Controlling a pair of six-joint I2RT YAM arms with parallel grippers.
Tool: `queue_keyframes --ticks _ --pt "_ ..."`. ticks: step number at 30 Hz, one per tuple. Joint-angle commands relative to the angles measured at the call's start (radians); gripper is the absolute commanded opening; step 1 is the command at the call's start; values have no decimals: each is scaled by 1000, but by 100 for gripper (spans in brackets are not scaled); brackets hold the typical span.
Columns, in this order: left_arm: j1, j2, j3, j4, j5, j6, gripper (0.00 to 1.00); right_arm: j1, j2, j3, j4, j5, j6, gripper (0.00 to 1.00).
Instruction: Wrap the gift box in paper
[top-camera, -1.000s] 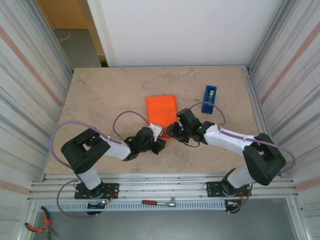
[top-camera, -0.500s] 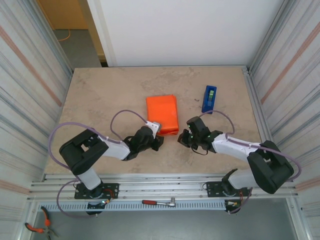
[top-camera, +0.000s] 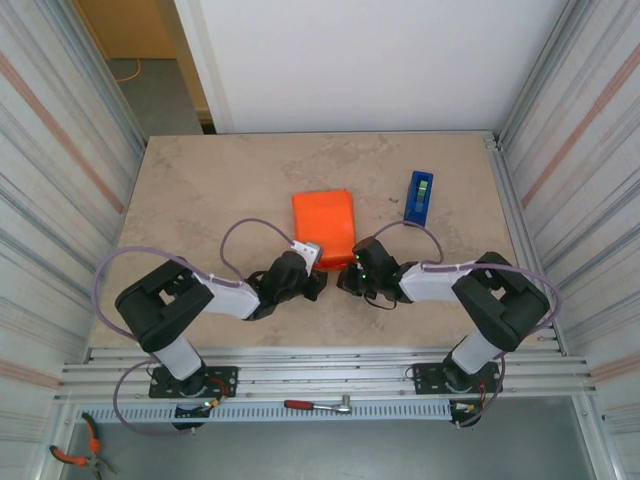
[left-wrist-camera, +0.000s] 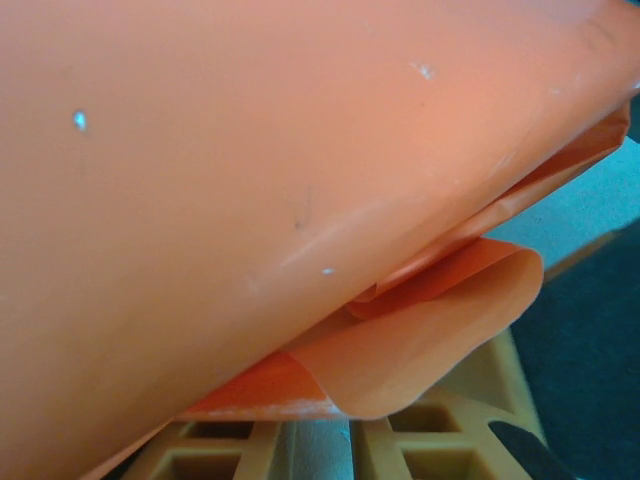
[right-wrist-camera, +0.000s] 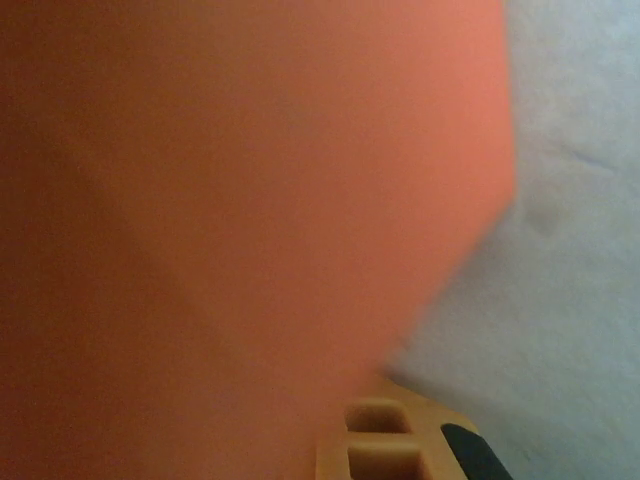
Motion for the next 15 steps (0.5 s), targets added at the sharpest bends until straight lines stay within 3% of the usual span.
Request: queue_keyframes --ticks 1,6,9,11,15 --pt "5 -73 31 -57 -2 19 22 6 34 40 59 29 -24 0" --pt "38 -203 41 -179 107 49 22 -14 55 57 60 18 -24 0" --pt "66 -289 54 -272 147 78 27 -34 73 67 67 -2 -24 0" --pt "84 -342 71 -343 147 108 34 -43 81 75 69 -14 -24 0" --pt "133 -404 130 -487 151 182 59 -59 91 90 60 -35 -29 0"
